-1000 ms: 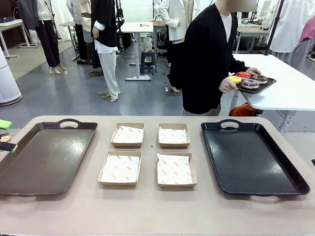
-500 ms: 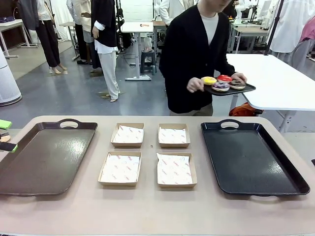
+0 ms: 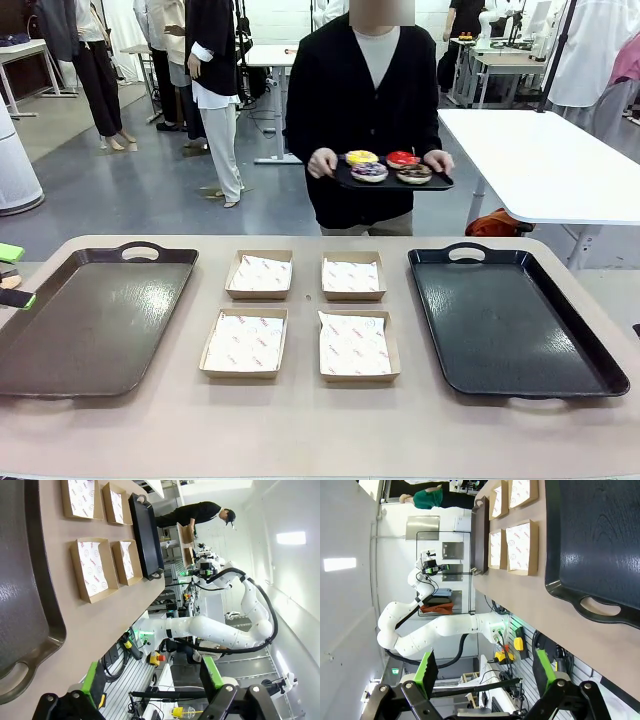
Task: Individually package the donuts and arrange them on the tray.
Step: Pick up one Paper togo box.
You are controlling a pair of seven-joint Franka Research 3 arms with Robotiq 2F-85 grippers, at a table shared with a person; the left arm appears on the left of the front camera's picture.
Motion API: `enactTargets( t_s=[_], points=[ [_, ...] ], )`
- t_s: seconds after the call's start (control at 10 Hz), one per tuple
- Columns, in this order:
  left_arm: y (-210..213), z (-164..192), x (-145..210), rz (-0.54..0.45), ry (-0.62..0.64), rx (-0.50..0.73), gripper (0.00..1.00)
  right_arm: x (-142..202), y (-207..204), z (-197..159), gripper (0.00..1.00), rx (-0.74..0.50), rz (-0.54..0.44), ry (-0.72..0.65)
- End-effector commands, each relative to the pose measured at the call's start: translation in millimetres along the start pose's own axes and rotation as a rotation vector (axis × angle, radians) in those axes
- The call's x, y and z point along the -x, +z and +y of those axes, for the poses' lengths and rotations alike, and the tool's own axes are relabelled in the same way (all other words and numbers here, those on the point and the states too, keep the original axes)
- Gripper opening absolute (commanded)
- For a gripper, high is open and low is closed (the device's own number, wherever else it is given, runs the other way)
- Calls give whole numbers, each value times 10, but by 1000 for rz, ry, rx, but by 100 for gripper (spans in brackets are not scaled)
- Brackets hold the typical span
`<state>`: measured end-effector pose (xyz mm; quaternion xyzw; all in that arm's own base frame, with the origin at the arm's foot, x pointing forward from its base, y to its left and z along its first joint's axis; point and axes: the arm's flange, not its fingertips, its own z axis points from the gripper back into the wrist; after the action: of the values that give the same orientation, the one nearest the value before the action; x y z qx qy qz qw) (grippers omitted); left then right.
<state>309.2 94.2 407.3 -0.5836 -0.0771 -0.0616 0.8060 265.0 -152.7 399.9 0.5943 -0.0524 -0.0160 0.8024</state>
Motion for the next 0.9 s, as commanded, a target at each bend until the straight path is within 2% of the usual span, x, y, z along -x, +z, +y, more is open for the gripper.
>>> enactTargets(
  t_s=[0.0, 0.8],
  points=[
    [-6, -11, -1, 1, -5, 13, 100, -12, -8, 1, 100, 1, -1, 2],
    [-6, -11, -1, 1, -5, 13, 100, -12, -8, 1, 100, 1, -1, 2]
  ],
)
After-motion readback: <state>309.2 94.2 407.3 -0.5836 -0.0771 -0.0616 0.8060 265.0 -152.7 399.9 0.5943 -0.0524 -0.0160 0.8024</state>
